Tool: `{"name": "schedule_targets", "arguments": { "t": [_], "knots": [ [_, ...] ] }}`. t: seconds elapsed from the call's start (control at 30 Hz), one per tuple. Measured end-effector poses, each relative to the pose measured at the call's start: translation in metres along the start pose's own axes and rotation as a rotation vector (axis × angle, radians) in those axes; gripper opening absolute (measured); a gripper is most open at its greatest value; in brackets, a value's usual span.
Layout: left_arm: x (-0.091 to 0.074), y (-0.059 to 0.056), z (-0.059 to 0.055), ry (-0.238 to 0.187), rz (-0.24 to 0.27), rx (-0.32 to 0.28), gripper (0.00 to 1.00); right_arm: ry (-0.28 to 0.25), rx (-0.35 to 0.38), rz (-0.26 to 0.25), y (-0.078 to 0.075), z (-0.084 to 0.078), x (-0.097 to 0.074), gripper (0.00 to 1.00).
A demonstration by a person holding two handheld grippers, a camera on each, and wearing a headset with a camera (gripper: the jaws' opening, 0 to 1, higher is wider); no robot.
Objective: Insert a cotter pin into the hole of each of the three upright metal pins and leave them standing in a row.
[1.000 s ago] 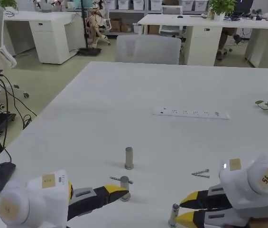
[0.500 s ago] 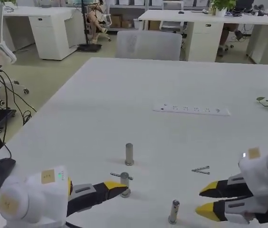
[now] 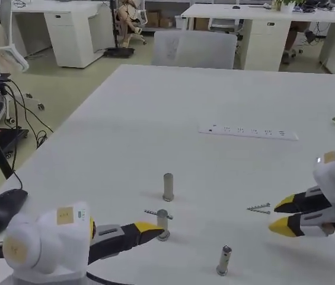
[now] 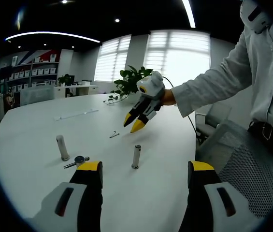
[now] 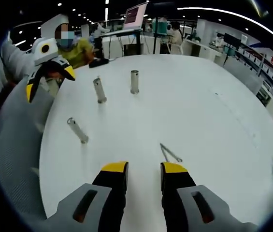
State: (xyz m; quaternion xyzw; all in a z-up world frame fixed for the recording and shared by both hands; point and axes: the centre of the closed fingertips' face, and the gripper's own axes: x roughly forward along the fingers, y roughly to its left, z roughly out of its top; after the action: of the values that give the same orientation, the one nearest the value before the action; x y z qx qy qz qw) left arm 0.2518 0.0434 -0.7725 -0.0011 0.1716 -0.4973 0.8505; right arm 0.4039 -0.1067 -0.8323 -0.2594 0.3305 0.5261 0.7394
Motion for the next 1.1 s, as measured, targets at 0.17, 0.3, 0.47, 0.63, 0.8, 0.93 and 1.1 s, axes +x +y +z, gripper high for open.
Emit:
{"name": "schedule_targets", "arguments": {
  "t": [0.17, 0.3, 0.47, 0.63, 0.8, 0.93, 1.1],
  "knots": [
    [-0.005, 0.003, -0.002, 0.006, 0.012, 0.001, 0.72, 0.024, -0.008, 0.004, -0.01, -0.001, 0.004, 0.28],
    [-0.01, 0.007, -0.004, 0.011, 0.027, 0.001, 0.72, 0.039, -0.011, 0.013, -0.014, 0.001, 0.009, 0.28],
    [-0.017, 0.011, -0.005, 0.014, 0.044, -0.001, 0.72, 0.058, -0.016, 0.015, -0.016, 0.002, 0.014, 0.27],
    [-0.022, 0.015, -0.007, 0.017, 0.06, -0.007, 0.72, 0.082, -0.031, 0.026, -0.017, 0.001, 0.021, 0.25],
    [-0.025, 0.016, -0.009, 0.021, 0.069, -0.009, 0.72, 0.1, -0.045, 0.036, -0.019, -0.002, 0.027, 0.18],
    [-0.026, 0.016, -0.01, 0.022, 0.073, -0.014, 0.72, 0.112, -0.063, 0.041, -0.019, -0.002, 0.03, 0.13],
    [-0.027, 0.016, -0.011, 0.024, 0.074, -0.015, 0.72, 0.133, -0.083, 0.062, -0.018, -0.003, 0.036, 0.11]
  ]
}}
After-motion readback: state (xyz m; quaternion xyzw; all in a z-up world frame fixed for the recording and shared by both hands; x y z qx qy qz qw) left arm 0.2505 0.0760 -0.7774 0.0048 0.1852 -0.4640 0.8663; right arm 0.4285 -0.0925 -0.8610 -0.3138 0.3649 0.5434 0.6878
